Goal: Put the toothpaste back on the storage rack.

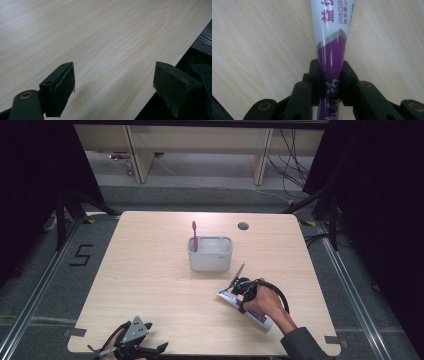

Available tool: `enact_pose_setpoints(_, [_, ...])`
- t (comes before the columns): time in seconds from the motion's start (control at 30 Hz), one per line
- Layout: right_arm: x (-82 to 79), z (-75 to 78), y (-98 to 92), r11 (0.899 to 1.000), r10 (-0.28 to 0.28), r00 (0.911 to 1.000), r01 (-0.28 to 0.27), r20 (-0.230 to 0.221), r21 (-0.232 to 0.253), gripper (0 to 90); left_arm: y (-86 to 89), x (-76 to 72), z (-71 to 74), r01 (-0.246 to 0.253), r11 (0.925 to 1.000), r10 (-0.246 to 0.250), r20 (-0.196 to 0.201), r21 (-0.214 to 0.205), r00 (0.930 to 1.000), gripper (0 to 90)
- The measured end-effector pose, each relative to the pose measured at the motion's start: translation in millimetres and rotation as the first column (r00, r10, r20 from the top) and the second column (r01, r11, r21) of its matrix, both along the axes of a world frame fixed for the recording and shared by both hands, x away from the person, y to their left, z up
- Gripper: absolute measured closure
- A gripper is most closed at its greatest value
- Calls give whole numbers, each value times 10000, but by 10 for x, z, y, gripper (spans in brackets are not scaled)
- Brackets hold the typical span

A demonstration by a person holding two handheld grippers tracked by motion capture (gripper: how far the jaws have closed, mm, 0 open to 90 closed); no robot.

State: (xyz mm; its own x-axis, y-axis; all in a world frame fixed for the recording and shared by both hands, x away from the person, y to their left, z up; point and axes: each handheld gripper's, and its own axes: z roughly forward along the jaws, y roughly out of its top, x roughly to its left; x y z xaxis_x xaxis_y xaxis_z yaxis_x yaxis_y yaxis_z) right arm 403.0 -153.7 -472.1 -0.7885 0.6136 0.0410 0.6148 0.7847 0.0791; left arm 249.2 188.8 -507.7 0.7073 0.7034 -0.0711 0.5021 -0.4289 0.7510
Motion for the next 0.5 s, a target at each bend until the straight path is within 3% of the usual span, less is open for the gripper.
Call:
enact_pose_setpoints(0.07, [13, 11, -25, 9997, 254, 9995, -255, 183, 59, 755, 2, -1, 4, 67, 10000, -67, -28, 1, 10000, 171])
enact_pose_setpoints(0.33, [11, 237, -90, 9980, 165, 9981, -201, 602, 597, 756, 1, 2, 6, -26, 10000, 26, -9, -4, 10000, 172])
enact_pose_setpoints(0.4, [19, 296, -105, 9962, 246, 9967, -309, 777, 818, 756, 3, 0, 5, -16, 10000, 16, 1, 47, 10000, 172])
enact_pose_setpoints(0.43, [4, 369, -115, 9925, 5, 9959, -115, 901, 1219, 756, 9, 1, 7, 15, 10000, -15, -6, 47, 10000, 172])
enact_pose_setpoints(0.5, [12, 390, -132, 9906, 83, 9948, -221, 1018, 1348, 755, 11, 0, 6, -27, 10000, 27, 14, 15, 10000, 172])
